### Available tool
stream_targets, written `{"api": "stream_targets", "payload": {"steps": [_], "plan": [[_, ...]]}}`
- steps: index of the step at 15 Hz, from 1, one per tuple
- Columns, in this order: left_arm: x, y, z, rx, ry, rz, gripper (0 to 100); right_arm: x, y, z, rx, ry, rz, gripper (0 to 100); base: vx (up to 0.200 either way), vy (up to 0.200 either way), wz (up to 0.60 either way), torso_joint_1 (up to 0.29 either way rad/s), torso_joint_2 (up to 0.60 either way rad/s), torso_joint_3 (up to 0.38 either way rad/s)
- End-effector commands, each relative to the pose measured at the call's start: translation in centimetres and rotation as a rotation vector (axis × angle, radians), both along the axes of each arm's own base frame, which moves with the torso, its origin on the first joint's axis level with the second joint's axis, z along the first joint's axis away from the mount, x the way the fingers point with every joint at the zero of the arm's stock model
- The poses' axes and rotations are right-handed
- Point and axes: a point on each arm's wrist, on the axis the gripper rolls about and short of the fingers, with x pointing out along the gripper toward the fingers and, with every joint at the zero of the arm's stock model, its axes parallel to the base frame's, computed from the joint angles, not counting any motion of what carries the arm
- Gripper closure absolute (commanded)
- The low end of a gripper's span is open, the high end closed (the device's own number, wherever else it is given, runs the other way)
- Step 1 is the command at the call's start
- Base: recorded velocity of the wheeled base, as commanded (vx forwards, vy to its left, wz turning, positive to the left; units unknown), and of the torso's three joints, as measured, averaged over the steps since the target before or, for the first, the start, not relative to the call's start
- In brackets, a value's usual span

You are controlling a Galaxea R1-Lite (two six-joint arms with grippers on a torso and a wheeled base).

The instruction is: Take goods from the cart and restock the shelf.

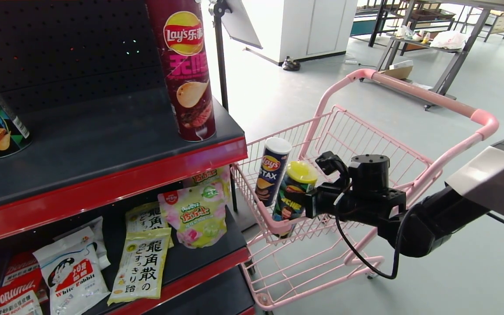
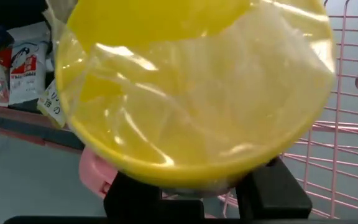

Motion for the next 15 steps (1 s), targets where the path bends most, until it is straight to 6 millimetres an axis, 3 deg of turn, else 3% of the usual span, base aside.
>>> {"api": "stream_targets", "payload": {"steps": [1, 6, 12, 13, 14, 15], "plan": [[0.0, 0.0, 0.0, 0.0, 0.0, 0.0, 0, -0.9, 0.3, 1.8, 0.018, -0.053, 0.007, 100, 0.0, 0.0, 0.0, 0.0, 0.0, 0.0], [0.0, 0.0, 0.0, -0.002, 0.0, 0.0, 0, -4.1, -1.4, 10.0, 0.074, -0.19, -0.006, 100, 0.0, 0.0, 0.0, 0.0, 0.0, 0.0], [0.0, 0.0, 0.0, -0.002, -0.001, 0.0, 0, -8.7, -4.8, 17.3, 0.073, -0.344, -0.101, 100, 0.0, 0.0, 0.0, 0.0, 0.0, 0.0], [0.0, 0.0, 0.0, -0.003, 0.0, 0.0, 0, -10.2, -5.8, 18.1, 0.061, -0.357, -0.142, 100, 0.0, 0.0, 0.0, 0.0, 0.0, 0.0], [0.0, 0.0, 0.0, -0.003, 0.002, 0.0, 0, -10.4, -5.9, 18.1, 0.057, -0.356, -0.15, 100, 0.0, 0.0, 0.0, 0.0, 0.0, 0.0], [0.0, 0.0, 0.0, -0.003, 0.002, 0.0, 0, -15.0, -8.2, 17.7, -0.015, -0.35, -0.268, 100, 0.0, 0.0, 0.0, 0.0, 0.0, 0.0]]}}
